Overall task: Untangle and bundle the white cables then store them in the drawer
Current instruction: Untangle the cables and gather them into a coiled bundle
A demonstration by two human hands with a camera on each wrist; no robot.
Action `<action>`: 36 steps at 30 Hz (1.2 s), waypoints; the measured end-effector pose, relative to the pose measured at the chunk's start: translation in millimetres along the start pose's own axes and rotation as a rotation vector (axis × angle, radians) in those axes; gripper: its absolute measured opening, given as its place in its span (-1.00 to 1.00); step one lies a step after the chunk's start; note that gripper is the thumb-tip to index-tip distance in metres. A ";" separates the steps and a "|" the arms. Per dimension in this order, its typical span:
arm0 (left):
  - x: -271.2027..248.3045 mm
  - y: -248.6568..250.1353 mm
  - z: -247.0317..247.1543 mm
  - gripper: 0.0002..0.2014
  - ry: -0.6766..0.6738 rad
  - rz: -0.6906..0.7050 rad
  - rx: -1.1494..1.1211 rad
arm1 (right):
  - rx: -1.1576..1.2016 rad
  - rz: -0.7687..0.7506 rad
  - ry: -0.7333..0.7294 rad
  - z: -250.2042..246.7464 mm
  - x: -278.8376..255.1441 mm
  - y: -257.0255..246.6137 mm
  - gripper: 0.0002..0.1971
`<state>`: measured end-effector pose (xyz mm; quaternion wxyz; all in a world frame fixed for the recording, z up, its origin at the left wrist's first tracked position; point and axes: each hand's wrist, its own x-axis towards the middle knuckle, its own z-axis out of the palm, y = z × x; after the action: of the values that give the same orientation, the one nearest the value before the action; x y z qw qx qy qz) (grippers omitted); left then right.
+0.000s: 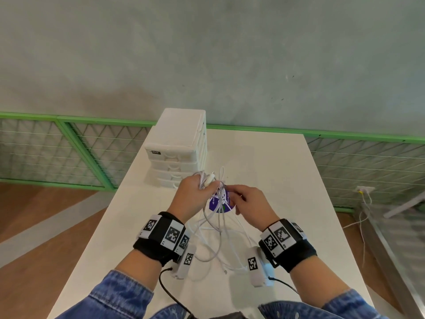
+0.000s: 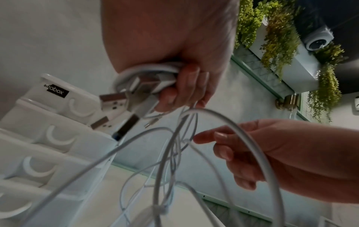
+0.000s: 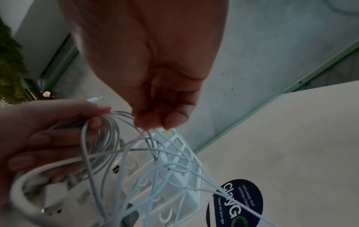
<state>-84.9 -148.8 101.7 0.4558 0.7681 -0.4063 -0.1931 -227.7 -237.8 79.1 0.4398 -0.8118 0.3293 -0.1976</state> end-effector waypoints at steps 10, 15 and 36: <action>-7.2 2.5 9.9 -0.65 -0.098 -0.031 -0.080 | -0.086 0.182 -0.057 25.9 -3.9 20.4 -0.77; -2.6 -1.6 5.2 -0.66 0.036 -0.022 0.005 | 0.097 0.203 -0.030 14.6 -6.3 24.7 -0.85; 0.6 -15.2 -11.6 -0.64 -0.046 -0.134 -0.121 | -0.325 0.464 0.220 -34.8 -2.9 77.8 -0.52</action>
<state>-70.0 -139.0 94.6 0.4781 0.7599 -0.3517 -0.2650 -279.0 -286.9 32.0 0.2992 -0.7484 0.5790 -0.1232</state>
